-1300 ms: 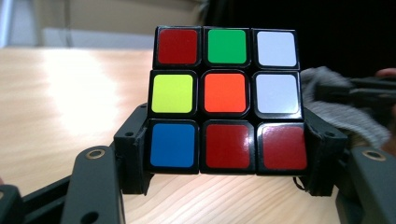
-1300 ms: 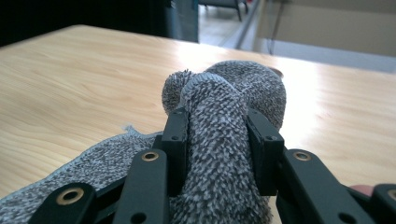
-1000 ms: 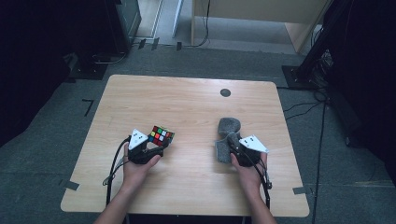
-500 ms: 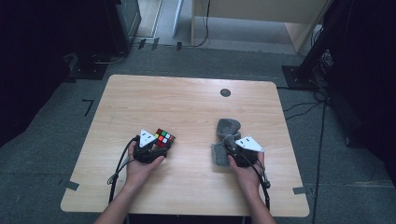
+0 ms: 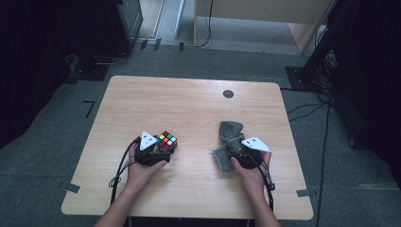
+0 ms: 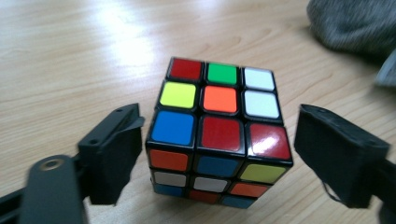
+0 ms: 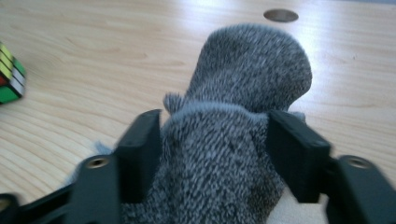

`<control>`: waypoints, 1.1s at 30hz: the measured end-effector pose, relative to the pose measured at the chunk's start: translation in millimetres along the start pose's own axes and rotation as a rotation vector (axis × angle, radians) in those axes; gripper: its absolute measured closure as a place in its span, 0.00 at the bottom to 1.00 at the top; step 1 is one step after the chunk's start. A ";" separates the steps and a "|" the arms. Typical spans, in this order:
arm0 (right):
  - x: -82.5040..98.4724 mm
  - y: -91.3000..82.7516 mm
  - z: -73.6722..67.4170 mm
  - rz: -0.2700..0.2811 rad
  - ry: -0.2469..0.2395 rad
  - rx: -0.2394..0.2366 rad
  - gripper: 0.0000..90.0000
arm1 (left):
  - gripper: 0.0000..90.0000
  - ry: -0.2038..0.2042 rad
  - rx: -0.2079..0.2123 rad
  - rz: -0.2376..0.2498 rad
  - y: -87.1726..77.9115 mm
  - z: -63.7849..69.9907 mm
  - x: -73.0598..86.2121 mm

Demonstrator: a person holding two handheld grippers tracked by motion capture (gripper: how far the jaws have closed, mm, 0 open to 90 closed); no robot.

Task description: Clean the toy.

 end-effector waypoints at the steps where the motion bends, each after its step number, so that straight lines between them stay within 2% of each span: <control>1: -2.5 -2.0 -1.1 0.007 -0.002 -0.011 0.33 | 0.14 -0.005 0.002 0.015 -3.4 -1.7 -2.7; 4: -10.1 -9.4 -5.1 0.042 -0.004 -0.046 0.26 | 0.11 -0.034 0.001 0.044 -14.5 -8.3 -10.2; 7: -17.3 -16.5 -5.7 0.046 -0.008 -0.051 0.23 | 0.09 -0.071 0.012 0.068 -26.2 -15.0 -15.0; 9: -23.8 -22.0 -6.3 0.066 -0.011 -0.064 0.21 | 0.07 -0.085 0.014 0.086 -33.4 -18.6 -17.2; 10: -25.9 -24.5 -7.0 0.069 -0.014 -0.072 0.20 | 0.07 -0.077 0.014 0.094 -37.9 -20.5 -17.8; 12: -26.5 -30.4 -6.8 0.044 -0.050 -0.061 0.19 | 0.07 -0.064 0.003 0.111 -47.2 -26.4 -18.0; 14: -25.5 -35.5 -5.6 0.029 -0.063 -0.055 0.19 | 0.07 -0.078 0.008 0.125 -56.2 -33.5 -17.4; 23: -20.5 -64.2 6.5 0.017 -0.069 -0.055 0.17 | 0.07 -0.104 -0.014 0.111 -82.1 -64.3 1.5; 33: -5.8 -87.6 27.6 -0.003 -0.053 -0.020 0.17 | 0.07 -0.118 -0.060 0.067 -101.2 -93.7 29.5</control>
Point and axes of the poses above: each handheld gripper's, and its own axes: y roughly forward along the jaws, x roughly out of its underside, z roughly to its right, the point moved 8 cm from there along y, roughly forward along the jaws, and after that the axes turned 10 degrees about -x, right-handed, at the moved point
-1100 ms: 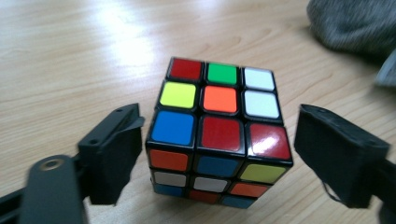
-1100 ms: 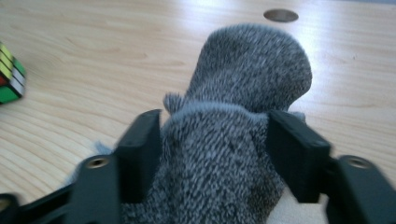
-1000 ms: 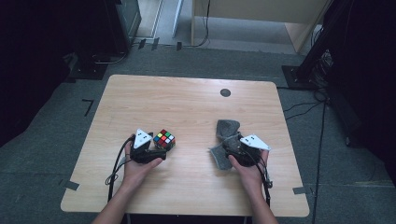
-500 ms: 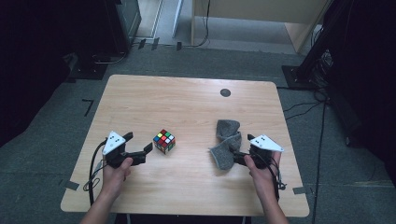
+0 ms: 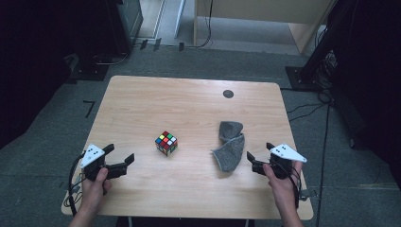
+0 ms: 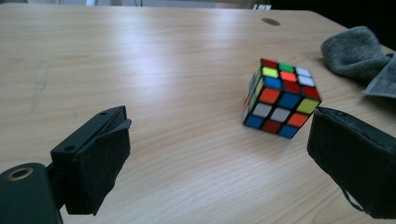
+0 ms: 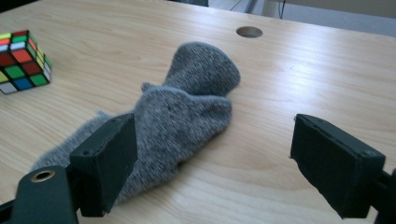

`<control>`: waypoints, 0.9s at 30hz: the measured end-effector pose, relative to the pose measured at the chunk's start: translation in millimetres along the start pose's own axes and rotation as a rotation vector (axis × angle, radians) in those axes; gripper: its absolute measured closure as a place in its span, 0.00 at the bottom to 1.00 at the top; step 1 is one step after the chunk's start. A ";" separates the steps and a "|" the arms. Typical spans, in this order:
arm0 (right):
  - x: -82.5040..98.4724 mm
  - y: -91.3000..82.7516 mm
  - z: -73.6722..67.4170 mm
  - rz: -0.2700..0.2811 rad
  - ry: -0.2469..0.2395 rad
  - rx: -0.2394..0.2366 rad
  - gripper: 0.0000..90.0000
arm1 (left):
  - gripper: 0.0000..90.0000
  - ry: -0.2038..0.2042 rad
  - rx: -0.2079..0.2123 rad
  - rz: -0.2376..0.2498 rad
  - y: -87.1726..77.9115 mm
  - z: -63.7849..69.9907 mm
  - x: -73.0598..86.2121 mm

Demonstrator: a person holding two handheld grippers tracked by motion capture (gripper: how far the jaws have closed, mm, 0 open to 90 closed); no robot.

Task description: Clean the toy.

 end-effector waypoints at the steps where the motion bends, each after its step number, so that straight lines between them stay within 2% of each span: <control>1: 2.5 -2.4 2.9 -0.003 0.002 0.007 0.17 | 0.07 0.001 -0.004 -0.005 -1.3 -2.6 1.8; 12: 33.4 -19.5 31.0 -0.055 0.047 0.064 0.16 | 0.07 -0.020 -0.111 -0.101 -17.4 -45.9 33.6; 16: 44.6 -25.0 39.0 -0.074 0.061 0.085 0.16 | 0.07 0.011 -0.186 -0.158 -20.0 -60.3 45.9; 18: 50.7 -28.4 43.1 -0.088 0.064 0.100 0.16 | 0.08 0.012 -0.204 -0.187 -20.0 -64.7 51.3; 20: 57.9 -32.5 47.8 -0.102 0.069 0.115 0.16 | 0.08 0.003 -0.203 -0.197 -21.1 -66.7 53.0; 23: 66.9 -37.6 52.7 -0.117 0.080 0.128 0.16 | 0.08 0.034 -0.228 -0.214 -22.6 -69.2 55.4; 27: 78.7 -44.7 57.5 -0.141 0.085 0.145 0.16 | 0.08 0.068 -0.233 -0.253 -24.8 -70.1 62.2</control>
Point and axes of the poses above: each handheld gripper's, and its own axes: y roughly forward along the jaws, x roughly out of its underside, z roughly to its right, the point moved 8 cm from there along y, roughly forward along the jaws, and after that the axes turned 10 degrees about -x, right-handed, at the moved point
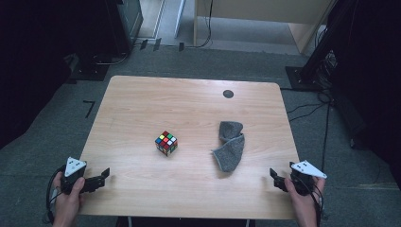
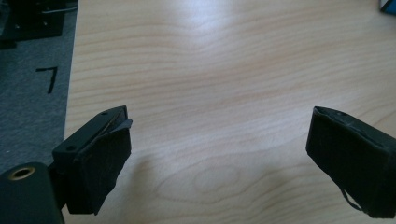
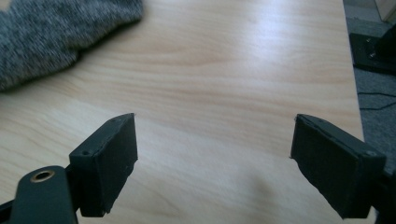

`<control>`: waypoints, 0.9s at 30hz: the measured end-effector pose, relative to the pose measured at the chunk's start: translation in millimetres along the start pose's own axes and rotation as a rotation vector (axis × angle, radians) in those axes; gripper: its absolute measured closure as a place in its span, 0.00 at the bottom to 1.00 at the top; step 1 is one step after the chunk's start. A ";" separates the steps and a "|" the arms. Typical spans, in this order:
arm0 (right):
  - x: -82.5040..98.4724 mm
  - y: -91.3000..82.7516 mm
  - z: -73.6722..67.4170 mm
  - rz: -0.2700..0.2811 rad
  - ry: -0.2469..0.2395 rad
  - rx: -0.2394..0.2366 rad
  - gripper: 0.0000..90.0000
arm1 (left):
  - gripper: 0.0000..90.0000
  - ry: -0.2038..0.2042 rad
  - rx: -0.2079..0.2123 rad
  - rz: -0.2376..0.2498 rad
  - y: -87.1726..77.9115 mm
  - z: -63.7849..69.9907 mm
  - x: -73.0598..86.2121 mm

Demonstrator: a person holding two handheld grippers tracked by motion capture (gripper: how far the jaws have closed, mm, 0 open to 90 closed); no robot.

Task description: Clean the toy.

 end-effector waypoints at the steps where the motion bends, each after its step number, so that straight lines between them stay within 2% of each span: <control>1: 2.9 -1.4 1.5 -0.007 0.001 0.005 0.16 | 0.08 0.002 0.009 -0.007 -0.3 0.7 2.1; 7: 18.8 -6.6 9.6 -0.030 0.030 0.012 0.16 | 0.08 0.041 0.005 -0.042 1.6 2.5 9.9; 10: 28.4 -3.4 12.5 -0.076 0.011 0.035 0.15 | 0.08 0.042 0.002 -0.050 2.6 2.8 10.0; 13: 28.8 -2.2 12.1 -0.086 0.016 -0.005 0.15 | 0.08 0.043 0.001 -0.051 3.0 2.8 9.7; 16: 28.9 -1.9 11.8 -0.089 0.013 -0.010 0.14 | 0.08 0.044 -0.001 -0.051 3.4 3.1 9.5; 27: 29.8 -1.2 13.3 -0.096 0.049 0.028 0.07 | 0.08 0.046 -0.001 -0.053 1.8 4.5 10.7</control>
Point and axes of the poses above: each handheld gripper's, and its own axes: y roughly forward along the jaws, x roughly out of its underside, z roughly to its right, the point moved 8 cm from there along y, roughly forward along the jaws, and after that the axes turned 10 degrees about -x, right-handed, at the moved point
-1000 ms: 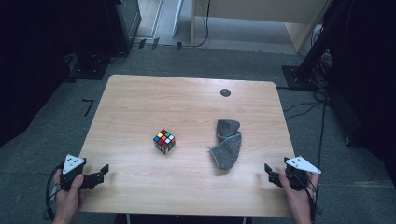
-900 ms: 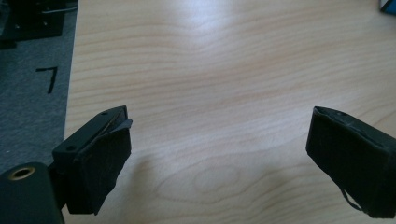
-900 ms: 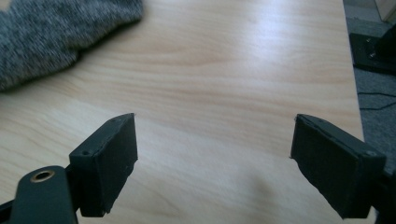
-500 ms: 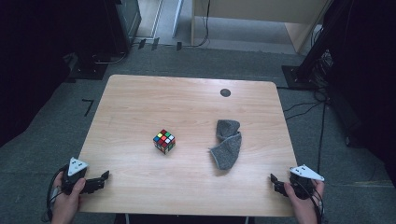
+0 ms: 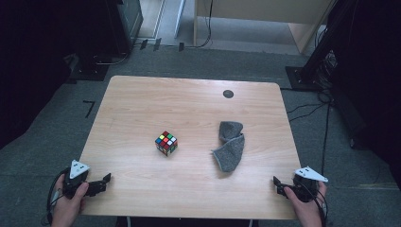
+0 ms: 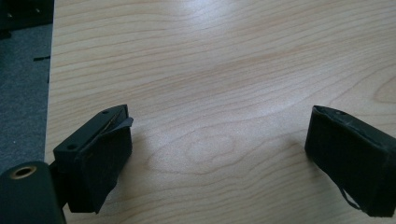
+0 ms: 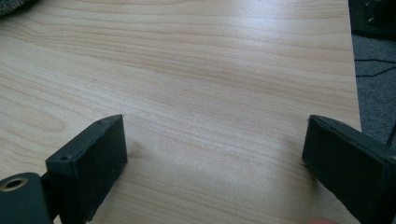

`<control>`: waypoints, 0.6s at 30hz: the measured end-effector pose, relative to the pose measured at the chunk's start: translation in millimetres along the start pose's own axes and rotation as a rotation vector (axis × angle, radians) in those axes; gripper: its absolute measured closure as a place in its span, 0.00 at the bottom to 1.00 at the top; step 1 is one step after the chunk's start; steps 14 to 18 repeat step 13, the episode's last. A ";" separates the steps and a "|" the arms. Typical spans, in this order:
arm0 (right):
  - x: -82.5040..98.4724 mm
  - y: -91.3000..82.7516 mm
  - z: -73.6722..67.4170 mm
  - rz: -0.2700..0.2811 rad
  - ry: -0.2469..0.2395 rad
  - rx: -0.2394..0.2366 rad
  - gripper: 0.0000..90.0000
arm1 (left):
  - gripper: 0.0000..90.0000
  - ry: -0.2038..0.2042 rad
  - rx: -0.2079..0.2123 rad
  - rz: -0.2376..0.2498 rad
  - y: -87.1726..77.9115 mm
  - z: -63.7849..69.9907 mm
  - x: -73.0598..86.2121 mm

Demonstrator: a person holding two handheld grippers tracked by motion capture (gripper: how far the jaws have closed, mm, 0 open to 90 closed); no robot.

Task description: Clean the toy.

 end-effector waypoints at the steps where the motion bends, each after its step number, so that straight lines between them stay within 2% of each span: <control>1: 0.0 0.0 0.0 0.000 -0.001 0.000 0.07 | 0.08 -0.001 0.000 0.001 0.1 0.0 -0.1; 18: 0.4 -0.7 0.7 0.001 0.009 0.012 0.07 | 0.08 -0.003 -0.001 0.000 0.5 0.1 -0.6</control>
Point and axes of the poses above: each handheld gripper's, and its own axes: y roughly forward along the jaws, x roughly out of its underside, z roughly to its right, the point moved 8 cm from there along y, roughly forward along the jaws, and after that the axes turned 10 degrees about -x, right-handed, at the moved point
